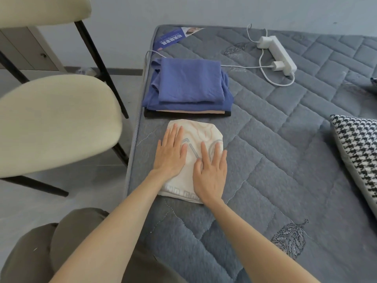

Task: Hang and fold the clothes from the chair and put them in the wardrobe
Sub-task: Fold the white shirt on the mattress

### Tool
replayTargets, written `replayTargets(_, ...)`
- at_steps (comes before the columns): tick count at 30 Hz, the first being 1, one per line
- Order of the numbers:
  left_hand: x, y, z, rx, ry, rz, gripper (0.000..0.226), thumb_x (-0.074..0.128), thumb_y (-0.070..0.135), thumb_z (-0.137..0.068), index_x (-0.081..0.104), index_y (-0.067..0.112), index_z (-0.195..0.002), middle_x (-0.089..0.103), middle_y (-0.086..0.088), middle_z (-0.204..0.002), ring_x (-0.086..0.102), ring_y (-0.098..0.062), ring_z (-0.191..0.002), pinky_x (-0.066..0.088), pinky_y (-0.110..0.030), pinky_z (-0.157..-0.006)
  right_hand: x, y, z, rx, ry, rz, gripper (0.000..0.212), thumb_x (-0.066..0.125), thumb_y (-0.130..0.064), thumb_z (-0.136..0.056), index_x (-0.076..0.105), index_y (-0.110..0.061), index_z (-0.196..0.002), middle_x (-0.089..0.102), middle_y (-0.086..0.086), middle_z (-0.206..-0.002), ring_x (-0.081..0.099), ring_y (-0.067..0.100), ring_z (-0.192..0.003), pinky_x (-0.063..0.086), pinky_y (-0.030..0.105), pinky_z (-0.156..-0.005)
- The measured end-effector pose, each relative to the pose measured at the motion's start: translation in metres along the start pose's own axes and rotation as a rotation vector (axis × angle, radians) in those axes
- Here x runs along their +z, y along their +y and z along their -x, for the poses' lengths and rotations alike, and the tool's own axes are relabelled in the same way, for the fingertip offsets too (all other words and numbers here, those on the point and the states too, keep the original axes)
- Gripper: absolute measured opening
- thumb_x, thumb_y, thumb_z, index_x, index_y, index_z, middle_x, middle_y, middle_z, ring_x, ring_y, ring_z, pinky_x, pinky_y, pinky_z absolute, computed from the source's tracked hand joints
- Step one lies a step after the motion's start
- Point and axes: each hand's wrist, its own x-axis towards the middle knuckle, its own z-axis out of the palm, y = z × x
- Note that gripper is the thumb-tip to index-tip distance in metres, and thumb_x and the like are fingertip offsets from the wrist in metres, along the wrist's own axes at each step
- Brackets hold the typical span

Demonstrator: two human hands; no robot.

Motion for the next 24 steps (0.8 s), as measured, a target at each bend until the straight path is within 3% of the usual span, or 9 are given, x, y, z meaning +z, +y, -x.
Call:
replayTargets(2,-0.001,0.0,0.005,-0.042,0.046,0.038,0.054,0.024,0.036,-0.103,0.008,0.029,-0.153,-0.003,-0.002,-0.162,0.003,-0.023,-0.148,0.017,-0.045,-0.118,-0.004,-0.001,0.0,0.089,0.03,-0.077,0.054,0.032,-0.037,-0.1,0.015,-0.038,-0.152,-0.003,0.002,-0.162,0.004,0.025,-0.148,0.015,0.04,-0.117)
replayTargets(4,-0.004,-0.001,0.015,-0.152,0.135,0.163,0.048,0.03,0.033,-0.102,0.022,0.034,-0.15,0.015,-0.009,-0.159,0.021,-0.028,-0.143,0.026,-0.046,-0.112,-0.007,-0.001,0.001,0.141,0.078,-0.149,0.059,0.039,-0.034,-0.1,0.014,-0.033,-0.153,0.002,0.005,-0.162,0.019,0.025,-0.141,0.023,0.04,-0.113)
replayTargets(7,-0.008,-0.001,0.035,-0.256,0.258,0.378,0.045,0.04,0.032,-0.1,0.035,0.032,-0.145,0.045,-0.008,-0.136,0.043,-0.026,-0.125,0.036,-0.038,-0.102,-0.011,0.0,0.004,0.236,0.109,-0.277,0.067,0.044,-0.037,-0.099,0.009,-0.024,-0.154,0.023,0.008,-0.155,0.028,0.026,-0.13,0.033,0.038,-0.105)
replayTargets(10,-0.012,0.001,0.045,-0.332,0.233,0.419,0.047,0.043,0.037,-0.099,0.037,0.025,-0.144,0.052,-0.005,-0.132,0.049,-0.025,-0.122,0.037,-0.037,-0.099,-0.017,0.0,0.005,0.333,0.041,-0.363,0.074,0.048,-0.045,-0.096,0.011,-0.017,-0.154,0.034,0.011,-0.146,0.039,0.028,-0.129,0.036,0.037,-0.101)
replayTargets(14,-0.018,-0.003,0.044,-0.47,0.12,0.494,0.045,0.044,0.048,-0.096,0.046,0.023,-0.134,0.061,0.0,-0.123,0.055,-0.027,-0.115,0.039,-0.034,-0.089,-0.03,0.002,-0.002,0.386,-0.093,-0.44,0.069,0.055,-0.052,-0.09,0.033,-0.015,-0.145,0.049,0.006,-0.138,0.047,0.028,-0.126,0.038,0.043,-0.104)
replayTargets(16,-0.019,-0.005,0.043,-0.512,0.065,0.545,0.046,0.045,0.048,-0.096,0.048,0.022,-0.132,0.061,0.002,-0.121,0.055,-0.024,-0.114,0.038,-0.033,-0.087,-0.035,0.006,-0.008,0.42,-0.177,-0.488,0.069,0.058,-0.053,-0.088,0.034,-0.018,-0.143,0.052,0.004,-0.135,0.05,0.028,-0.123,0.041,0.042,-0.101)
replayTargets(20,-0.026,-0.005,0.062,-0.565,0.07,0.845,0.04,0.056,0.034,-0.094,0.046,0.012,-0.127,0.058,-0.001,-0.116,0.056,-0.021,-0.107,0.046,-0.034,-0.086,-0.045,0.013,-0.014,0.3,-0.275,-0.471,0.065,0.063,-0.048,-0.087,0.038,-0.017,-0.14,0.054,0.003,-0.131,0.052,0.025,-0.12,0.041,0.035,-0.093)
replayTargets(24,-0.024,-0.005,0.093,-0.777,-0.008,1.143,0.038,0.059,0.02,-0.094,0.036,0.008,-0.122,0.055,-0.007,-0.118,0.056,-0.022,-0.102,0.052,-0.036,-0.074,-0.059,0.007,-0.033,0.034,-0.389,-0.342,0.053,0.066,-0.041,-0.088,0.047,-0.02,-0.132,0.06,-0.002,-0.12,0.054,0.022,-0.113,0.042,0.033,-0.085)
